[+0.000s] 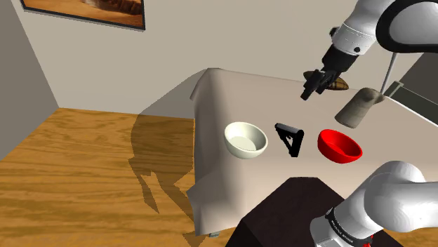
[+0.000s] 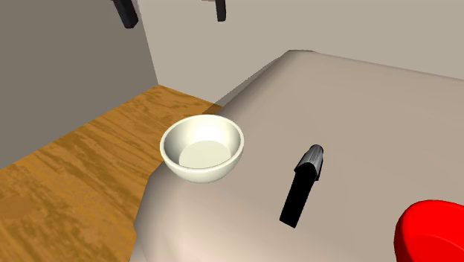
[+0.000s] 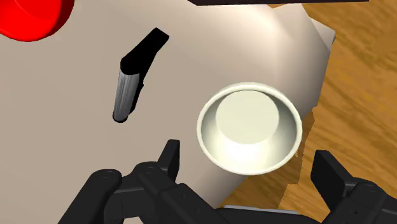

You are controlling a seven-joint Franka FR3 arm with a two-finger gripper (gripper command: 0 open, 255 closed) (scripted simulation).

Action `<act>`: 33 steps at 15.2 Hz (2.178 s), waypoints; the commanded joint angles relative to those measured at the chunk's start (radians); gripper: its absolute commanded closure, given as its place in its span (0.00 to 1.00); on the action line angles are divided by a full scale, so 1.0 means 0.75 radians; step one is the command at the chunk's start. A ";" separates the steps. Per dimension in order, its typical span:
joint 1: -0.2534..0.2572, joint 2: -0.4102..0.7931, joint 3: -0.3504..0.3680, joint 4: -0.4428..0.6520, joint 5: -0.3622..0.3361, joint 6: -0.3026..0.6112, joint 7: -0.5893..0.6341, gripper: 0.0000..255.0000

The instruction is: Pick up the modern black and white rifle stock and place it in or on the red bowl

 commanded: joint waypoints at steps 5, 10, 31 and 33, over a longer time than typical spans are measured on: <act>-0.045 0.185 -0.032 0.020 -0.045 0.055 -0.003 0.00; -0.098 0.425 -0.071 0.066 -0.101 0.113 -0.001 0.00; -0.295 1.456 -0.252 0.497 -0.289 0.170 0.022 0.00; -0.300 1.457 -0.255 0.464 -0.293 0.205 0.025 0.00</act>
